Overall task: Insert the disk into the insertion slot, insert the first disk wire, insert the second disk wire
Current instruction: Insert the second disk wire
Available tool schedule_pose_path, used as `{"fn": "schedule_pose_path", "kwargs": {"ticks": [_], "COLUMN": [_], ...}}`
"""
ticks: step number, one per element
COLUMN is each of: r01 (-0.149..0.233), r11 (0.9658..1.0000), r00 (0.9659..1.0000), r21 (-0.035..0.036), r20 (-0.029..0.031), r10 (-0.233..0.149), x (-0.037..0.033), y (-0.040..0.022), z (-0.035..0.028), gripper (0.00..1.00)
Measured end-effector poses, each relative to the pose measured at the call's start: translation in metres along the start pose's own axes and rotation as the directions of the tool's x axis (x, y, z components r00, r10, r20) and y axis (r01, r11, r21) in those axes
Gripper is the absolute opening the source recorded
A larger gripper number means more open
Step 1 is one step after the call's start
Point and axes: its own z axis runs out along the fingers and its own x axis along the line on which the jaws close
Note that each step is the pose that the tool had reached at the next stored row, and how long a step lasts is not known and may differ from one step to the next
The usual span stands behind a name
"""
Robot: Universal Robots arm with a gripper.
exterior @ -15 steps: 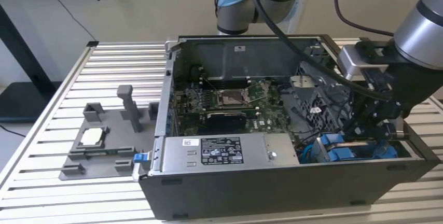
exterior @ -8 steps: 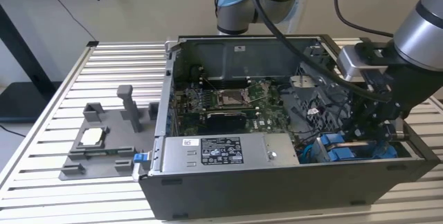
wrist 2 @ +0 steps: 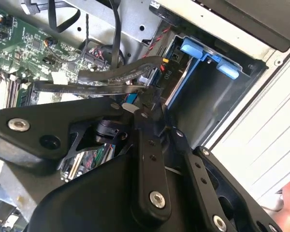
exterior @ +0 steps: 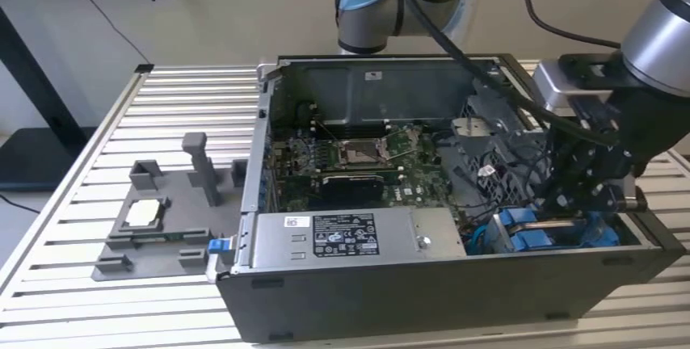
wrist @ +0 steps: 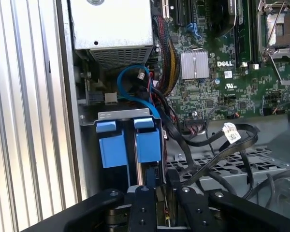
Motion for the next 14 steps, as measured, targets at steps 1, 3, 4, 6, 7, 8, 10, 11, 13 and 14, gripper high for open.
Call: {"fn": "schedule_pose_path", "kwargs": {"ticks": [1, 3, 4, 6, 7, 8, 10, 11, 13, 14], "r01": [0.0, 0.0, 0.0, 0.0, 0.0, 0.0, 0.0, 0.0, -0.001, -0.001], "r11": [1.0, 1.0, 1.0, 1.0, 1.0, 1.0, 1.0, 1.0, 1.0, 1.0], "r00": [1.0, 1.0, 1.0, 1.0, 1.0, 1.0, 1.0, 1.0, 1.0, 1.0], "r21": [-0.0003, -0.0005, -0.0005, -0.0005, -0.0005, -0.0006, -0.0006, -0.0005, -0.0005, -0.0004], "r20": [-0.0001, 0.0, 0.0001, -0.0002, 0.0001, 0.0001, -0.0001, -0.0001, -0.0002, -0.0001], "r10": [0.0, 0.0, 0.0, 0.0, 0.0, 0.0, 0.0, 0.0, 0.001, 0.001], "x": [-0.0003, -0.0009, -0.0012, -0.002, -0.0024, -0.0027, -0.0033, -0.0036, -0.0042, -0.0042], "y": [0.0, 0.0001, 0.0002, 0.0002, 0.0003, 0.0003, 0.0004, 0.0005, 0.0005, 0.0005], "z": [-0.0023, -0.0075, -0.0107, -0.0171, -0.0204, -0.023, -0.0282, -0.0312, -0.0359, -0.0359], "gripper": [0.24, 0.24, 0.24, 0.24, 0.24, 0.24, 0.24, 0.24, 0.24, 0.24]}}
